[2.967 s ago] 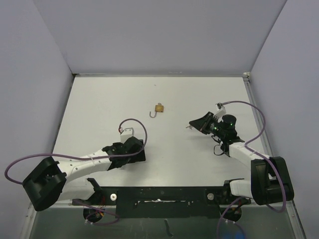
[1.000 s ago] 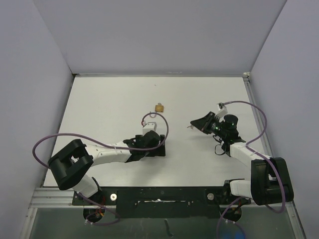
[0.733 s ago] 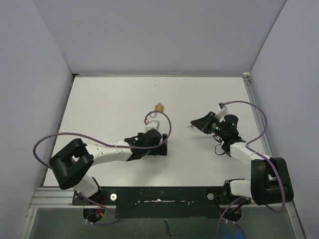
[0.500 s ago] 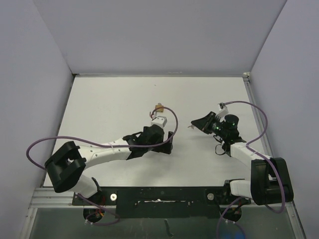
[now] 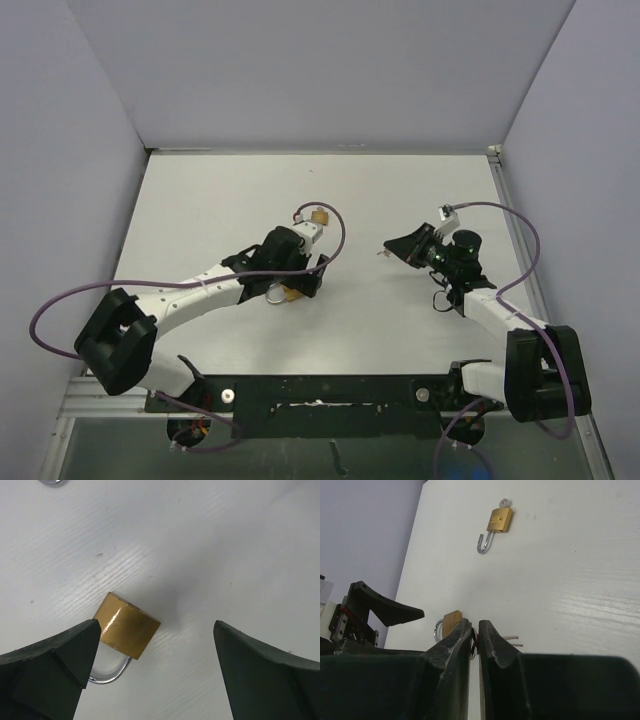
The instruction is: Unlock with the key
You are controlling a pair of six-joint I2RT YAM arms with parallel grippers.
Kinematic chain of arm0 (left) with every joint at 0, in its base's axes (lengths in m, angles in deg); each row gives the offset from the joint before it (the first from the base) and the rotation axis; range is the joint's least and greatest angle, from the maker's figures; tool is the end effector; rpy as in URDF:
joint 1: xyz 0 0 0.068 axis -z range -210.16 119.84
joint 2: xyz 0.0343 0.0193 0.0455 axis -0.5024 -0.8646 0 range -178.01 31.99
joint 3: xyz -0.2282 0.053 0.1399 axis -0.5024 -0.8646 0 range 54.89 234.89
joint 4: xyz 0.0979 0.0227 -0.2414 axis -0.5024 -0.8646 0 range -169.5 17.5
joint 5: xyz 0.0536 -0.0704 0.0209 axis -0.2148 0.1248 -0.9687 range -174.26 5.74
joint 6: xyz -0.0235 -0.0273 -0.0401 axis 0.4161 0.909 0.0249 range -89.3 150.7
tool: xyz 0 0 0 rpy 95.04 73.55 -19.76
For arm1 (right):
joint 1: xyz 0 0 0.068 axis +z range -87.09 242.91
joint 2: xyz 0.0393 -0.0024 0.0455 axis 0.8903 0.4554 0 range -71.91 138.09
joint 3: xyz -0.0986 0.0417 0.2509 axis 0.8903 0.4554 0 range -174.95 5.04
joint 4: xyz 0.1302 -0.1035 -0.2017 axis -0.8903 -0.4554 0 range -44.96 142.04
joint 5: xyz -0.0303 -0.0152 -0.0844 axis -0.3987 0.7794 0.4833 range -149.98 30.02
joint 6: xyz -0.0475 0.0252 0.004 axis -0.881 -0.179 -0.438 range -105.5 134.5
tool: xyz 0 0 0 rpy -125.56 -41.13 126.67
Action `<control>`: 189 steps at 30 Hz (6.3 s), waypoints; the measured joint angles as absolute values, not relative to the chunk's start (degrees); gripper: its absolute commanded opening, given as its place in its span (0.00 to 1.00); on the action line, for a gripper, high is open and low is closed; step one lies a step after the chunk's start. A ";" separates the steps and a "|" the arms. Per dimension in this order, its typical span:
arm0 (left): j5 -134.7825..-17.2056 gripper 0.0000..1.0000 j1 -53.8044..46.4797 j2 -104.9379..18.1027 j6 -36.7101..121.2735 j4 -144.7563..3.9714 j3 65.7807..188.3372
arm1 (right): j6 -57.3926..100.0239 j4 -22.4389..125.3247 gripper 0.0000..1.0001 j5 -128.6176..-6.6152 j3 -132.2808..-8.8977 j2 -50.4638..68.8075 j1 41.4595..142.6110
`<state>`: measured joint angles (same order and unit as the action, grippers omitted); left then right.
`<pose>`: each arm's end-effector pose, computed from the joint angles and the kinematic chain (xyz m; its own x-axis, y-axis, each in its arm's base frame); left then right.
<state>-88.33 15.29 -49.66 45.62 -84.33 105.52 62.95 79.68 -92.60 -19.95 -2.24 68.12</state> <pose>0.2142 -0.2141 0.2255 -0.6347 0.2787 -0.7208 0.5287 0.8368 -0.1420 0.2414 0.0412 0.2010 -0.6348 0.5750 -0.5161 -0.1730 0.5453 0.8202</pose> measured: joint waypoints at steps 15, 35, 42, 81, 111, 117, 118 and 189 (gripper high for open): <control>-83.26 0.98 10.39 -52.81 37.25 -85.58 103.99 | 62.95 79.00 0.00 -92.99 -19.95 -2.22 68.12; -82.47 0.98 9.32 -58.58 34.67 -85.56 103.99 | 62.88 78.91 0.00 -93.06 -19.95 -2.22 67.86; -82.47 0.98 9.10 -60.13 34.47 -85.56 103.99 | 62.88 78.91 0.00 -93.17 -19.95 -2.22 67.71; -87.48 0.97 14.52 -62.18 44.26 -87.83 105.72 | 62.79 79.02 0.00 -93.65 -19.95 -1.39 67.38; -94.74 0.67 18.13 -61.50 48.33 -91.19 105.61 | 62.90 79.35 0.00 -94.02 -19.95 -1.08 67.38; -95.94 0.49 18.68 -61.64 48.37 -91.17 105.61 | 62.88 79.35 0.00 -94.02 -19.93 -1.08 67.38; -96.33 0.45 18.90 -61.68 48.37 -91.17 105.61 | 62.88 79.35 0.00 -94.02 -19.93 -1.08 67.38; -71.55 0.00 18.55 -56.85 21.47 -18.26 79.56 | 58.42 73.86 0.00 -71.81 -19.29 -9.93 92.03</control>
